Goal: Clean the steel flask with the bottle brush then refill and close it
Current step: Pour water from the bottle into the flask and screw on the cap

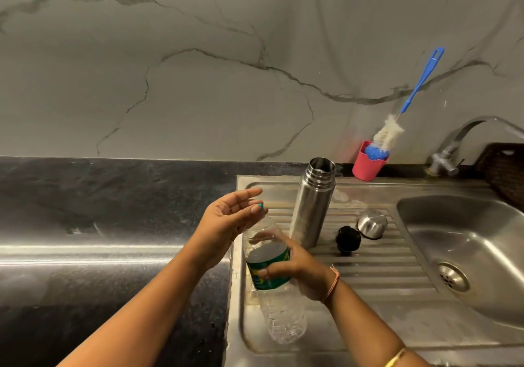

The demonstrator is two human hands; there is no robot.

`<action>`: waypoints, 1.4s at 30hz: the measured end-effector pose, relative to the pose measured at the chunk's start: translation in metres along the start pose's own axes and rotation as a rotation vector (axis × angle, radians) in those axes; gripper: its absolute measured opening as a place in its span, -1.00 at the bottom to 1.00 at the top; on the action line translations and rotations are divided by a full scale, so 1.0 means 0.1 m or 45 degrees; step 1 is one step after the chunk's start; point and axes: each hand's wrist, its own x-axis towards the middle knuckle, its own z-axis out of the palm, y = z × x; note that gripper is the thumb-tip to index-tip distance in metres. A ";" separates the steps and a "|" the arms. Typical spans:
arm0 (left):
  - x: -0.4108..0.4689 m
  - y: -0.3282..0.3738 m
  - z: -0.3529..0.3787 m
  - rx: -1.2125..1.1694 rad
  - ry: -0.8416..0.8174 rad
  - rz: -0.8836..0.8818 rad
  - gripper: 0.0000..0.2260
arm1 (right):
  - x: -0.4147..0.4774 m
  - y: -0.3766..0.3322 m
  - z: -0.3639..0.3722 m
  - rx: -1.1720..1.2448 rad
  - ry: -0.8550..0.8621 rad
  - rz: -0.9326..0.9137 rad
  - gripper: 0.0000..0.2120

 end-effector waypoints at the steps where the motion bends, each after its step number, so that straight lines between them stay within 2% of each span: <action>1: 0.01 0.01 -0.03 0.014 -0.023 -0.003 -0.66 | 0.03 0.02 0.00 0.010 -0.002 0.011 -0.35; 3: 0.03 0.02 -0.08 0.040 -0.017 0.004 -0.67 | 0.10 0.04 0.02 -0.068 0.059 0.000 -0.37; 6: 0.06 -0.02 -0.15 0.085 0.079 0.024 -0.66 | 0.24 0.09 0.10 -0.388 0.407 -0.116 -0.45; 8: 0.09 -0.06 -0.16 0.159 0.141 0.043 -0.69 | 0.33 0.15 0.15 -0.736 0.649 -0.211 -0.39; 10: 0.11 -0.07 -0.16 0.222 0.156 0.071 -0.78 | 0.38 0.19 0.19 -0.897 0.732 -0.271 -0.34; 13: 0.13 -0.05 -0.20 0.270 0.062 0.092 -0.82 | 0.38 0.19 0.16 -0.723 0.641 -0.296 -0.41; 16: 0.13 -0.05 -0.20 0.290 -0.008 0.111 -0.74 | 0.36 0.20 0.09 -0.670 0.558 -0.297 -0.40; 19: 0.18 -0.12 -0.17 0.210 0.050 0.069 -0.57 | 0.42 0.28 0.11 -0.647 0.696 -0.302 -0.36; 22: 0.17 -0.23 -0.18 0.339 0.021 -0.076 -0.31 | 0.47 0.34 0.14 -0.790 0.884 -0.352 -0.25; 23: 0.15 -0.28 -0.18 0.376 0.015 -0.110 -0.33 | 0.48 0.33 0.13 -0.930 0.914 -0.340 -0.19; 25: 0.10 -0.36 -0.21 0.371 0.073 -0.132 -0.45 | 0.43 0.33 0.10 -1.092 0.828 -0.296 -0.09; 27: 0.11 -0.37 -0.26 0.337 0.181 -0.099 -0.52 | 0.35 0.32 0.05 -1.126 0.721 -0.315 -0.10; 29: 0.18 -0.32 -0.30 0.333 0.246 -0.034 -0.59 | 0.27 0.35 -0.01 -1.074 0.828 -0.418 -0.28; 32: 0.35 -0.20 -0.33 0.368 0.296 0.092 -0.70 | 0.21 0.38 -0.16 -0.978 1.277 -0.534 -0.49; 34: 0.50 -0.11 -0.32 0.392 0.331 0.162 -0.71 | 0.20 0.30 -0.28 -0.944 1.500 -0.584 -0.45; 36: 0.65 -0.03 -0.31 0.432 0.343 0.205 -0.63 | 0.21 0.18 -0.41 -0.993 1.622 -0.604 -0.32; 39: 0.87 0.04 -0.26 0.536 0.345 0.243 -0.46 | 0.26 0.01 -0.62 -1.099 1.688 -0.609 -0.16; 42: 1.11 0.05 -0.21 0.660 0.328 0.270 -0.43 | 0.29 -0.13 -0.77 -0.875 1.460 -0.587 -0.14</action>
